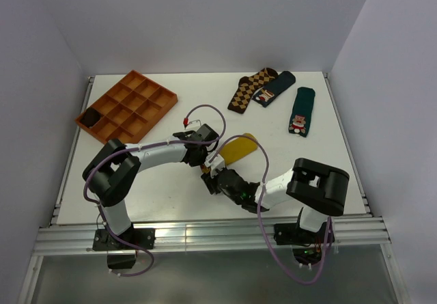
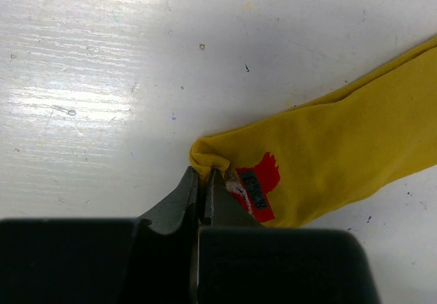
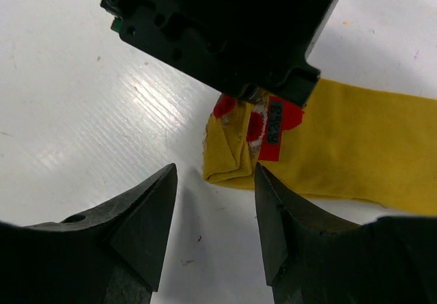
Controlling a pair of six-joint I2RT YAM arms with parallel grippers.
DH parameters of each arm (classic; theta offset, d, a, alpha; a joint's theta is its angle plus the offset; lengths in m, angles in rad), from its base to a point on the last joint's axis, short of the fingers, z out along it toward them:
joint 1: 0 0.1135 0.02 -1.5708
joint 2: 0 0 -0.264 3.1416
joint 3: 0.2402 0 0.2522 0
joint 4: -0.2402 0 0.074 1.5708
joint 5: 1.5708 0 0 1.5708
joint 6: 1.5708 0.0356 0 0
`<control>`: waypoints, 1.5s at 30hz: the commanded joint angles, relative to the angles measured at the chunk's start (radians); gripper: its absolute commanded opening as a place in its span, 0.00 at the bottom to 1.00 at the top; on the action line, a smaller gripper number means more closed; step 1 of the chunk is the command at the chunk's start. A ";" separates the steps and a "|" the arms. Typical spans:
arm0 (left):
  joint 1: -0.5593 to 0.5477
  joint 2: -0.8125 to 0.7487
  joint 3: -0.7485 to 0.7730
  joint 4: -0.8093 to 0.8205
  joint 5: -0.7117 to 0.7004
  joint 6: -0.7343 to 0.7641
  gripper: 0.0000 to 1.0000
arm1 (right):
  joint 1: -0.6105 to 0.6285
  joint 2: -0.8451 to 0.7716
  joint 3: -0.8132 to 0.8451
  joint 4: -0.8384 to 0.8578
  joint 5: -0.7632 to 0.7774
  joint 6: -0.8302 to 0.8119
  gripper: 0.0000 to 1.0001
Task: Roll the socks
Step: Roll the sock at the center of the board.
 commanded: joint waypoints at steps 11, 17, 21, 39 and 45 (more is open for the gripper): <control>-0.003 0.004 0.018 -0.002 0.038 0.013 0.00 | 0.009 0.112 0.088 -0.016 0.089 0.006 0.55; -0.003 -0.010 -0.008 0.008 0.049 -0.003 0.00 | 0.009 0.116 0.078 -0.050 0.113 0.060 0.41; -0.001 -0.032 -0.016 0.007 0.037 -0.012 0.01 | 0.007 0.099 0.067 -0.090 0.110 0.112 0.25; 0.104 -0.158 -0.127 0.119 0.099 -0.036 0.02 | -0.101 -0.066 0.047 -0.215 -0.215 0.195 0.50; 0.104 -0.150 -0.140 0.130 0.099 -0.033 0.00 | -0.205 -0.272 0.049 -0.349 -0.258 0.256 0.58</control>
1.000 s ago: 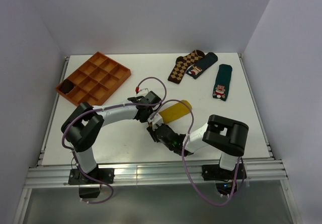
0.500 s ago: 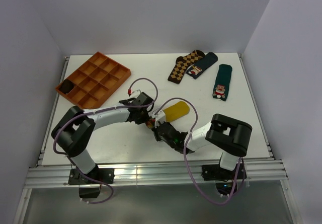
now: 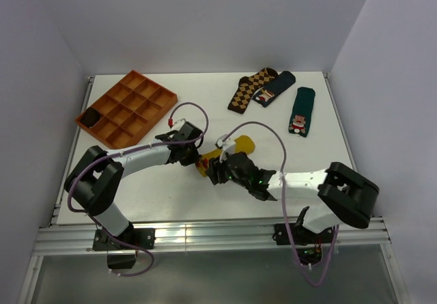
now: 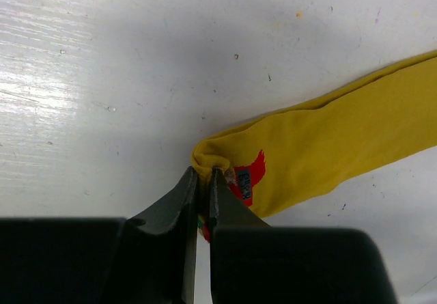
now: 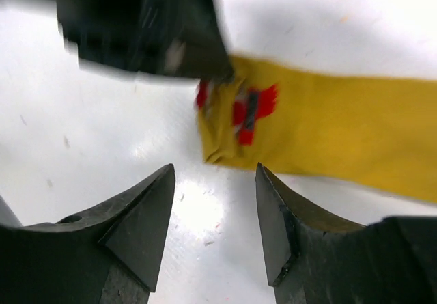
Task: Roll the socks
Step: Roll the sock at the center of the board.
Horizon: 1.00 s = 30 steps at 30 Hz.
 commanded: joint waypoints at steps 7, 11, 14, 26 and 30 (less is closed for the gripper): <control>0.001 0.000 0.003 0.029 -0.018 0.027 0.00 | -0.257 -0.058 0.099 -0.301 0.083 0.143 0.58; 0.001 0.002 0.000 0.027 -0.015 0.043 0.00 | -0.337 0.040 0.145 -0.304 0.028 0.157 0.58; 0.003 0.002 0.001 0.014 -0.020 0.061 0.00 | -0.371 0.123 0.202 -0.322 0.011 0.151 0.58; 0.000 0.029 -0.017 -0.042 -0.033 0.110 0.00 | -0.437 0.254 0.334 -0.352 -0.089 0.054 0.58; -0.003 0.043 0.010 -0.066 -0.053 0.102 0.00 | -0.403 0.099 0.245 -0.241 -0.144 0.039 0.57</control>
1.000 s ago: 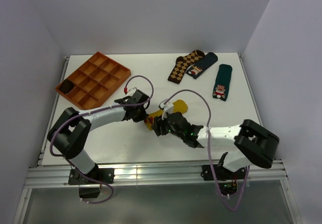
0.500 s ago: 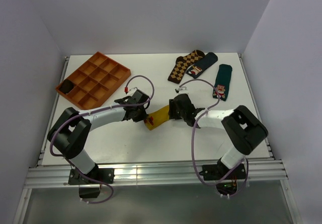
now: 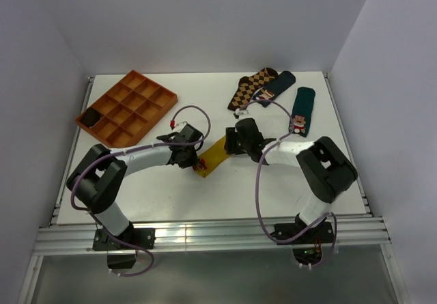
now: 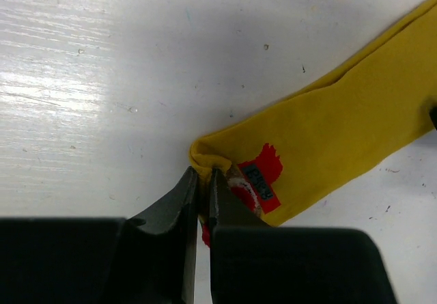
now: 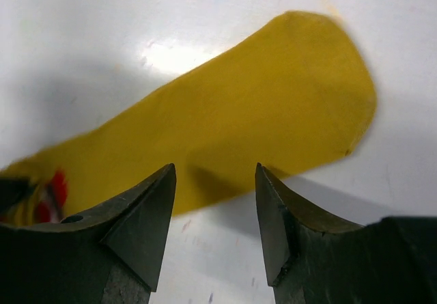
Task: Roll the socks
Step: Roll the sock at the center of the board.
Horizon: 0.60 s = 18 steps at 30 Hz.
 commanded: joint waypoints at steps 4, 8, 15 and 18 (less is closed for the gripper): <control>-0.005 0.032 0.051 -0.075 -0.056 0.019 0.00 | 0.083 -0.276 -0.154 0.171 -0.096 0.033 0.57; -0.008 0.046 0.063 -0.081 -0.059 0.019 0.00 | 0.160 -0.308 -0.230 0.277 -0.130 0.102 0.57; -0.013 0.055 0.077 -0.088 -0.063 0.017 0.00 | 0.266 -0.184 -0.210 0.368 -0.108 0.177 0.57; -0.014 0.058 0.079 -0.084 -0.060 0.016 0.00 | 0.277 -0.147 -0.210 0.406 -0.122 0.196 0.57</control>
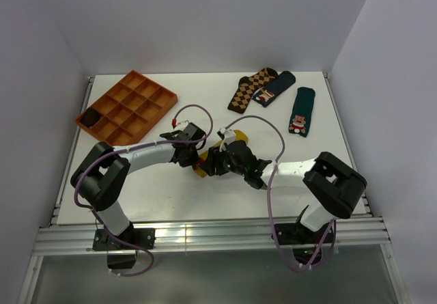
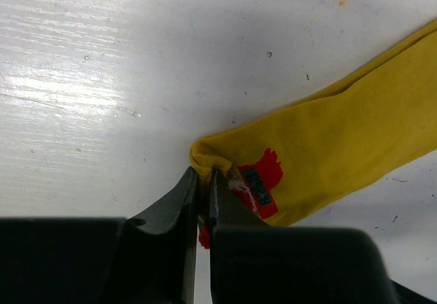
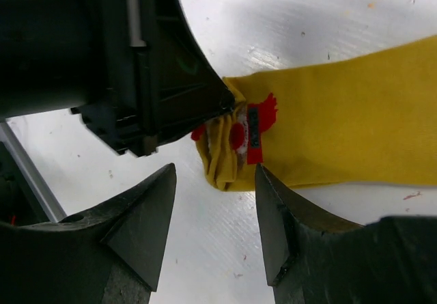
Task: Roll the socks
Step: Roll the sock at the center of the board.
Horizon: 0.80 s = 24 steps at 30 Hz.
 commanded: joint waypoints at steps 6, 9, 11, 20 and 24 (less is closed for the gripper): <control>-0.007 0.026 0.028 -0.022 -0.023 0.015 0.00 | 0.021 0.106 0.021 0.129 -0.024 0.069 0.54; -0.007 0.021 0.028 -0.019 -0.018 0.012 0.00 | 0.027 0.119 0.020 0.135 -0.035 0.077 0.53; -0.007 0.023 0.032 -0.019 -0.018 0.012 0.00 | 0.032 0.123 0.018 0.133 -0.033 0.075 0.52; -0.010 0.029 0.032 -0.016 -0.019 0.009 0.00 | 0.036 0.178 0.026 0.149 -0.036 0.097 0.43; -0.010 0.026 0.032 -0.020 -0.023 0.009 0.00 | 0.035 0.195 0.018 0.133 -0.001 0.117 0.33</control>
